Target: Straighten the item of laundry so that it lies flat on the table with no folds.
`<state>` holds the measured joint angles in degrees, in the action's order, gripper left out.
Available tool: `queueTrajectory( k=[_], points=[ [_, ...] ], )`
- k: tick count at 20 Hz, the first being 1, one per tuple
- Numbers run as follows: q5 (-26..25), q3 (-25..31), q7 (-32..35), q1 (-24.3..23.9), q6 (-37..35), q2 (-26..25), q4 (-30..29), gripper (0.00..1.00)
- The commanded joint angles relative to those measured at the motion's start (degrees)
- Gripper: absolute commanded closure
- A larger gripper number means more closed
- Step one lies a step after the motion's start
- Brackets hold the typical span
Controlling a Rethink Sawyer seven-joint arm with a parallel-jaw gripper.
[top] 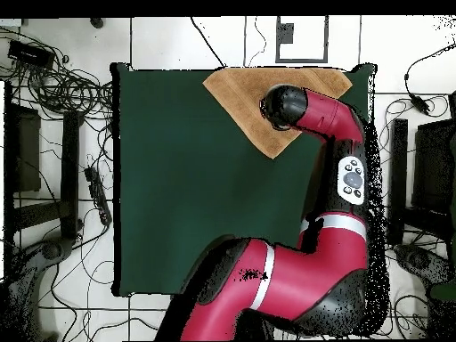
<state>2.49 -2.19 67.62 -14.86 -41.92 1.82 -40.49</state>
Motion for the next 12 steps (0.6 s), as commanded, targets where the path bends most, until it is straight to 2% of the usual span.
queueTrajectory(
  k=[1,12],
  points=[
    [-3.48,-0.82,7.33,2.51,-11.30,-7.90,-5.64,1.00],
    [-5.09,-3.33,3.60,3.52,-14.65,-6.68,-8.05,1.00]
  ],
)
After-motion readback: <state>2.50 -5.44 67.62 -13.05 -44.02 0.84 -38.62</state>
